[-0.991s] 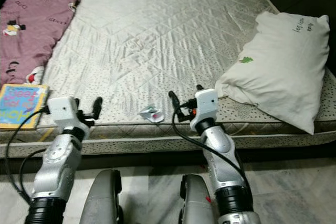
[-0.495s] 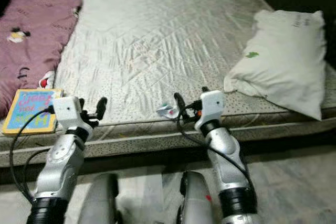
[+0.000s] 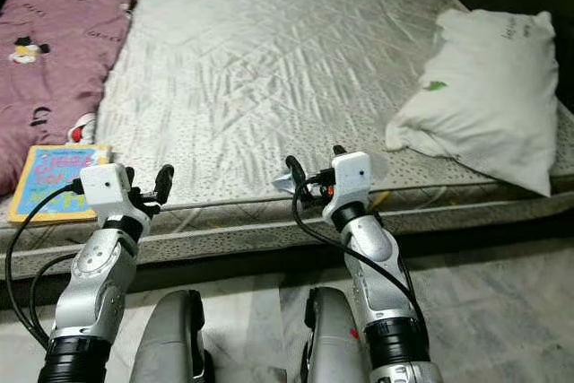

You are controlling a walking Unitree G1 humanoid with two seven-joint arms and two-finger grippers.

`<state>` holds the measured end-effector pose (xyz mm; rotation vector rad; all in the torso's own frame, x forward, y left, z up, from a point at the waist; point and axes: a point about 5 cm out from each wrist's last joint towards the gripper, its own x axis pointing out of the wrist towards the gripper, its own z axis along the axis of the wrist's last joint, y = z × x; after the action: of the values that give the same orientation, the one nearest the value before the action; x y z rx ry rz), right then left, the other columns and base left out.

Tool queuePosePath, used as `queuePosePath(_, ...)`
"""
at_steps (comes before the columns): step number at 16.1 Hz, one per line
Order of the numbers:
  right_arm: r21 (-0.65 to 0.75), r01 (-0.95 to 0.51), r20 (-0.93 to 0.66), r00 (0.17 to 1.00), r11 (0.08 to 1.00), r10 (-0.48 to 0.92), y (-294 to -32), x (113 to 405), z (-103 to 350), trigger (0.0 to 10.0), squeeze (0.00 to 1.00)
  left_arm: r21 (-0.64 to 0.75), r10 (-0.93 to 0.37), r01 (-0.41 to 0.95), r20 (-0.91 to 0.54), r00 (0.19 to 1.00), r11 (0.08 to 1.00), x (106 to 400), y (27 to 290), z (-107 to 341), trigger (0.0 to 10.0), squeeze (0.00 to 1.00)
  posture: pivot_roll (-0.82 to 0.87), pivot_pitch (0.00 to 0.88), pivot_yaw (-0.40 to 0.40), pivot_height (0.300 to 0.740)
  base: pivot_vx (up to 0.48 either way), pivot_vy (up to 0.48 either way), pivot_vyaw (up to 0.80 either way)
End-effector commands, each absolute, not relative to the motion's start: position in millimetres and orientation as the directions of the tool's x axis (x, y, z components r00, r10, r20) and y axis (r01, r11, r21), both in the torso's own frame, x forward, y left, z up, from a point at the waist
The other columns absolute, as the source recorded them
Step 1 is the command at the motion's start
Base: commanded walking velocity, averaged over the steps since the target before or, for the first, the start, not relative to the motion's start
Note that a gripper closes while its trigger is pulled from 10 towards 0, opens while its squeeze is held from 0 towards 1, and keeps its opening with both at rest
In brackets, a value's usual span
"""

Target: Clean up the room

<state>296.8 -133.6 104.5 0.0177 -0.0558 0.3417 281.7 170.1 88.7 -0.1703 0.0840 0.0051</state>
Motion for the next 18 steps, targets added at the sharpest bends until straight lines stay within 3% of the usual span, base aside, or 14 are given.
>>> queuePosePath(1, 0.017, -0.337, 0.057, 0.94, 0.941, 0.336, -134.4, 297.6, 105.1, 10.0, 0.0, -0.16, 0.005, -0.02, -0.097, 0.995, 0.987, 282.1, 170.5, 87.5, 10.0, 0.0, 0.01, 0.083, -0.015, 0.58, 0.0, 0.0, 0.0)
queuePosePath(5, 0.017, -0.341, 0.056, 0.939, 0.94, 0.339, -133.5, 297.9, 105.3, 10.0, 0.0, -0.16, 0.006, -0.02, -0.092, 0.996, 0.987, 282.5, 171.1, 88.2, 10.0, 0.0, 0.01, 0.087, -0.014, 0.535, 0.0, 0.0, 0.0)
queuePosePath(10, 0.014, -0.342, 0.054, 0.938, 0.939, 0.341, -133.4, 297.6, 105.0, 10.0, 0.0, -0.17, 0.002, -0.016, -0.08, 0.997, 0.985, 281.7, 170.6, 89.2, 10.0, 0.0, 0.01, 0.084, -0.014, 0.535, 0.0, 0.0, 0.0)
queuePosePath(18, -0.003, -0.351, 0.051, 0.935, 0.936, 0.351, -132.0, 296.1, 104.0, 10.0, 0.0, -0.172, -0.008, -0.006, -0.08, 0.997, 0.985, 280.1, 169.6, 88.5, 10.0, 0.0, 0.01, 0.078, -0.013, 0.535, 0.349, 0.0, 0.16)
